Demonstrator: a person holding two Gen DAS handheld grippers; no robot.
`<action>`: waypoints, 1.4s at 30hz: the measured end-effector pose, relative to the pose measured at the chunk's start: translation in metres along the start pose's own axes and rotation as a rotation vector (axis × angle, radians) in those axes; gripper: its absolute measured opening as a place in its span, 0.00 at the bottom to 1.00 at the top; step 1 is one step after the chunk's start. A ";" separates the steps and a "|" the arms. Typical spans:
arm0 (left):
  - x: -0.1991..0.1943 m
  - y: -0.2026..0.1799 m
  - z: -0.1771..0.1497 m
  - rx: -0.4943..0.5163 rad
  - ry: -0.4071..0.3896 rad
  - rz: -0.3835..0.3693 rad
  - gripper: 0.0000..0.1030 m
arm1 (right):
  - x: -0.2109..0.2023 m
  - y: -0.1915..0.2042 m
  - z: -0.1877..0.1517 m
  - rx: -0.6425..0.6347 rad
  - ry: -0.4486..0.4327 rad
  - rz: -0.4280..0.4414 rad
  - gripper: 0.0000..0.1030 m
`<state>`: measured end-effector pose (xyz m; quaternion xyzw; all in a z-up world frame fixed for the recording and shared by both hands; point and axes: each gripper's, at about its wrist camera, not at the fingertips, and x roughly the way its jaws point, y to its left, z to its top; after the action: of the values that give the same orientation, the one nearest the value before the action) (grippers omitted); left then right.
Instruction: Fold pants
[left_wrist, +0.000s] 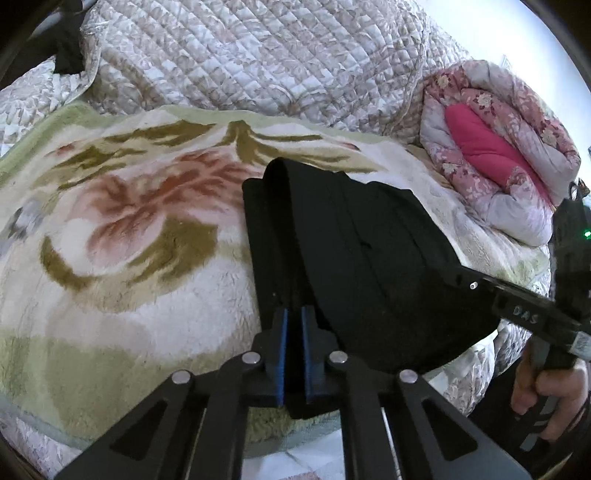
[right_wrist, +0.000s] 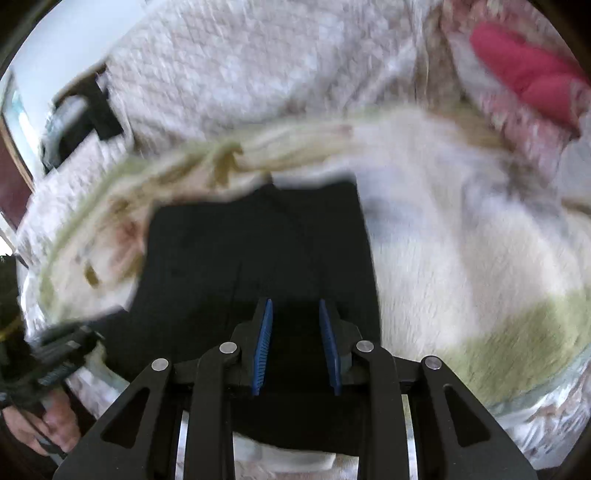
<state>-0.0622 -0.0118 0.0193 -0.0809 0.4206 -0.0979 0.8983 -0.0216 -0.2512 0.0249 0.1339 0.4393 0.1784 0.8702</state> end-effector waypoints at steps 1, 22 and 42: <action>-0.003 0.000 0.001 0.003 -0.005 0.000 0.07 | -0.005 0.000 0.003 0.004 -0.017 0.010 0.26; 0.071 -0.022 0.080 0.163 -0.028 0.023 0.10 | 0.083 -0.035 0.091 -0.028 0.078 0.034 0.10; 0.034 -0.028 0.061 0.133 -0.019 0.095 0.26 | 0.018 -0.013 0.050 -0.087 -0.006 0.038 0.27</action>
<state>0.0033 -0.0433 0.0396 -0.0020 0.4081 -0.0821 0.9092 0.0309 -0.2588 0.0356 0.1046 0.4260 0.2136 0.8729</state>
